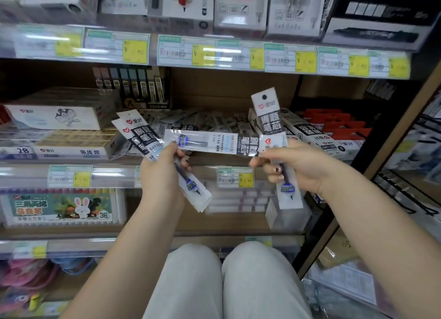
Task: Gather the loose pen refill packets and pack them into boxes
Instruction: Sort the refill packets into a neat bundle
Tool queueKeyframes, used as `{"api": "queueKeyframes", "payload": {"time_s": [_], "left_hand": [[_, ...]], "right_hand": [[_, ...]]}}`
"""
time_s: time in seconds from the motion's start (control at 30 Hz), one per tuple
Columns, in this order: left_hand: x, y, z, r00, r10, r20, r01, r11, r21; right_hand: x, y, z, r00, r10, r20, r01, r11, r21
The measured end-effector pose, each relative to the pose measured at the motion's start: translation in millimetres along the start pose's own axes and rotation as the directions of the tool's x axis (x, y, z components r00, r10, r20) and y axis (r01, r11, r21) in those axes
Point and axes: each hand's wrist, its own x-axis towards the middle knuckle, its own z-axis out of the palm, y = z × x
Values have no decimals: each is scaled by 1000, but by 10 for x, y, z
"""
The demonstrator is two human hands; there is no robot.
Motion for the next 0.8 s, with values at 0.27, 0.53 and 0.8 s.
{"api": "queueKeyframes", "payload": {"time_s": [0.27, 0.53, 0.8], "left_hand": [[-218, -132, -86, 889, -251, 383, 52, 887, 459], [-122, -120, -216, 831, -418, 366, 194, 836, 514], [-265, -161, -63, 828, -490, 273, 262, 768, 584]], "right_hand": [[168, 135, -32, 885, -83, -459, 224, 939, 262], [120, 117, -11, 851, -152, -502, 243, 963, 119], [75, 183, 391, 912, -239, -333, 82, 902, -423]]}}
